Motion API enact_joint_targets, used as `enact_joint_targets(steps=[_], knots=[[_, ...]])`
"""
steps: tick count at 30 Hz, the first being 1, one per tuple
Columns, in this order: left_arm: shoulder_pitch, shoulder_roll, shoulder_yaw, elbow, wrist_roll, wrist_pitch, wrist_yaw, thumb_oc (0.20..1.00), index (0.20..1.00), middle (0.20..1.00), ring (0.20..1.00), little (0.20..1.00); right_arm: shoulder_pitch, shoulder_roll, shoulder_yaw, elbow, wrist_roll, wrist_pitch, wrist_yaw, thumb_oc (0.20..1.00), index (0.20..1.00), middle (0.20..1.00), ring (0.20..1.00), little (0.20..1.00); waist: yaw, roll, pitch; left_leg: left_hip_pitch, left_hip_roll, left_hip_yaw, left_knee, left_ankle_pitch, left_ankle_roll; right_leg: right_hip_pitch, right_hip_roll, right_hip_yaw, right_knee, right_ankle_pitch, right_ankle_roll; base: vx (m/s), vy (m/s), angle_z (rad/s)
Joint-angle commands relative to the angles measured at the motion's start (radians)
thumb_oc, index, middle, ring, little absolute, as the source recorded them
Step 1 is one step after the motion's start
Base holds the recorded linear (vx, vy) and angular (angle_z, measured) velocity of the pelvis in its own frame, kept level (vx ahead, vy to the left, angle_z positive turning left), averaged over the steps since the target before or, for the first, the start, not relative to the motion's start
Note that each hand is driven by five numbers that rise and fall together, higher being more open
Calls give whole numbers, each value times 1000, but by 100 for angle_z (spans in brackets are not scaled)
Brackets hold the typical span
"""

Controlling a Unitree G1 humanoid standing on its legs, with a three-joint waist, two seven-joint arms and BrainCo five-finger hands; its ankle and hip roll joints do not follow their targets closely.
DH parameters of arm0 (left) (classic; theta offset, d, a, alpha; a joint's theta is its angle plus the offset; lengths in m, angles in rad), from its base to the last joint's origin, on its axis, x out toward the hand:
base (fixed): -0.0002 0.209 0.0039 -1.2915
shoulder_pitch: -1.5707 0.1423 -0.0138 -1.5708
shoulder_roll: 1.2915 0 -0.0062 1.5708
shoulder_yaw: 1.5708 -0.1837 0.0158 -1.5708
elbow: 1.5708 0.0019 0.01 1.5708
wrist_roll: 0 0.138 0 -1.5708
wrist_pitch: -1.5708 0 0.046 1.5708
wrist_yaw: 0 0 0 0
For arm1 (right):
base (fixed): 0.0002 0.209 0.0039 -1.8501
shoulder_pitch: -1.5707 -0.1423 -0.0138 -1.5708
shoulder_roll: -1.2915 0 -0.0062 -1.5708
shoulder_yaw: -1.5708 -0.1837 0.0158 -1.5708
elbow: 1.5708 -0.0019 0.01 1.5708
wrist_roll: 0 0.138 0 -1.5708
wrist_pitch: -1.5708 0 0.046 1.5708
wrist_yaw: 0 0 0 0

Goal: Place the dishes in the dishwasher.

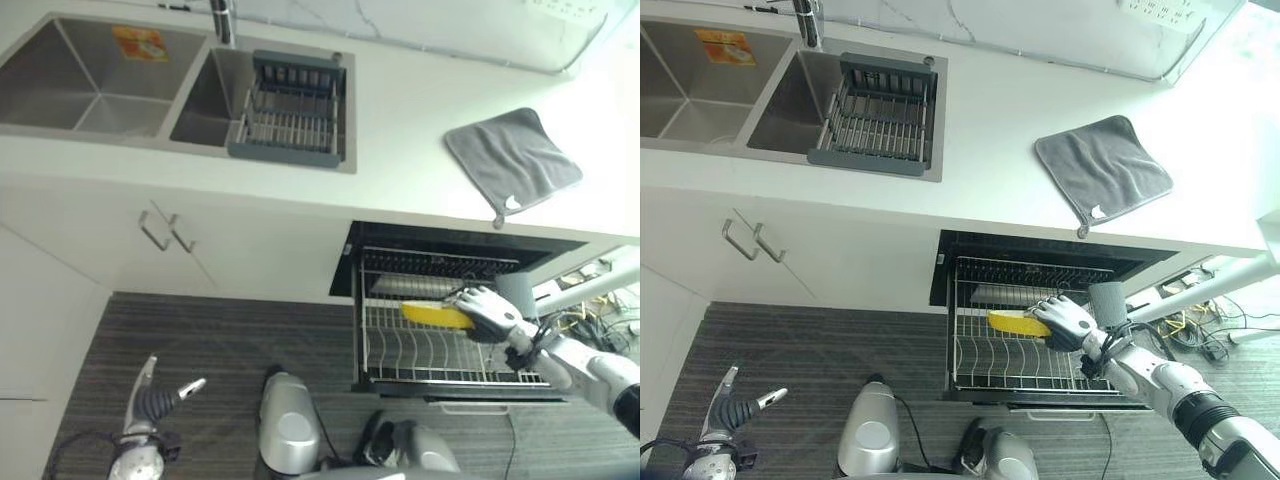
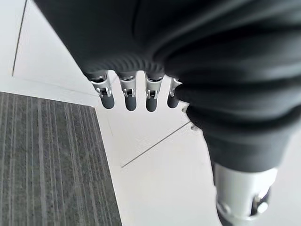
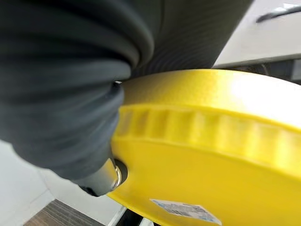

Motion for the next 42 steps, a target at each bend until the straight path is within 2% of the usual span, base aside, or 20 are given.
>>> enact_joint_targets(steps=[1, 6, 11, 15, 21, 24, 27, 28, 33, 34, 36, 39, 40, 42], knots=[[67, 60, 8, -81, 47, -2, -6, 1000, 1000, 1000, 1000, 1000, -33, 12, -35, 0, 2, -15, -70, 200, 200, 200, 200, 200, 32, -1, -41, -164, -38, -5, 146, 81, 46, 95, 83, 18, -130, 100, -27, 33, -55, 0], [74, 74, 1, -95, 68, 2, 9, 1000, 1000, 1000, 1000, 1000, -55, 35, -2, 29, -123, 19, -207, 200, 200, 200, 200, 200, 47, 7, -34, -160, -35, -16, 152, 95, 47, 112, 91, 23, -132, 105, -28, 79, -31, 4], [86, 105, 2, -121, 80, 10, -2, 1000, 1000, 1000, 1000, 1000, -80, 85, 18, 90, -149, 60, -269, 200, 200, 200, 200, 200, 69, 21, -9, -175, -38, -31, 169, 91, 52, 104, 86, 16, -111, 115, -25, 43, -35, 7], [93, 145, 11, -151, 83, 25, -2, 1000, 1000, 1000, 1000, 1000, -127, 106, 25, 134, -129, 97, -282, 200, 200, 200, 200, 200, 89, 35, 30, -212, -45, -58, 207, 70, 58, 56, 72, 7, -55, 124, -24, -21, -45, 11], [87, 193, 30, -172, 57, 5, -22, 1000, 1000, 1000, 1000, 1000, -210, 102, 47, 154, -90, 140, -265, 200, 200, 200, 200, 200, 106, 43, 76, -263, -53, -74, 219, 57, 66, 0, 57, -7, -18, 136, -20, -81, -53, 13], [88, 213, 34, -194, 45, -1, -36, 1000, 1000, 1000, 1000, 1000, -220, 99, 45, 171, -79, 153, -274, 200, 200, 200, 200, 200, 112, 43, 77, -293, -55, -80, 242, 22, 74, -36, 47, -12, 6, 139, -13, -41, -35, 4], [86, 231, 35, -218, 24, 1, -40, 1000, 1000, 1000, 1000, 1000, -230, 96, 43, 185, -66, 173, -275, 200, 200, 200, 200, 200, 113, 43, 77, -325, -57, -85, 257, 16, 75, -68, 40, -19, 17, 144, -11, -96, -41, 6], [82, 248, 43, -239, 7, 5, -45, 1000, 1000, 1000, 1000, 1000, -234, 89, 42, 188, -46, 194, -279, 200, 200, 200, 200, 200, 111, 40, 77, -354, -60, -89, 264, 15, 79, -101, 36, -23, 23, 150, -9, -140, -50, 5], [65, 271, 48, -253, -19, -3, -39, 1000, 1000, 1000, 1000, 1000, -256, 68, 40, 212, -18, 214, -292, 200, 200, 200, 200, 200, 103, 43, 77, -421, -74, -101, 287, 11, 86, -189, 24, -29, 57, 156, -8, -143, -50, 1], [49, 283, 54, -250, -26, -20, -43, 1000, 1000, 1000, 1000, 1000, -277, 67, 42, 231, 6, 230, -308, 200, 200, 200, 200, 200, 99, 45, 77, -456, -81, -103, 292, 8, 93, -246, 17, -33, 81, 155, -8, -256, -48, 3], [25, 287, 44, -252, -50, -34, -35, 1000, 1000, 1000, 1000, 1000, -317, 42, 51, 249, 22, 234, -299, 200, 200, 200, 200, 200, 87, 62, 77, -501, -87, -103, 289, 14, 95, -312, 6, -36, 99, 155, -11, -312, 44, 5], [-10, 273, 27, -268, -85, -21, -15, 1000, 1000, 1000, 1000, 1000, -374, 3, 70, 261, 73, 244, -255, 200, 200, 200, 200, 200, 72, 84, 77, -548, -99, -96, 289, 14, 101, -392, -11, -26, 122, 148, -16, -238, 112, -3], [-16, 268, 18, -269, -88, -21, -13, 1000, 1000, 1000, 1000, 1000, -389, -3, 74, 267, 89, 247, -238, 200, 200, 200, 200, 200, 68, 91, 77, -543, -100, -96, 296, -15, 95, -400, -14, -10, 137, 125, -6, -126, 80, -3], [-25, 263, 10, -268, -93, -23, -9, 1000, 1000, 1000, 1000, 1000, -406, -10, 78, 272, 100, 248, -228, 200, 200, 200, 200, 200, 65, 95, 77, -550, -98, -92, 294, -17, 95, -418, -17, -6, 140, 123, -5, -122, 59, -16]])
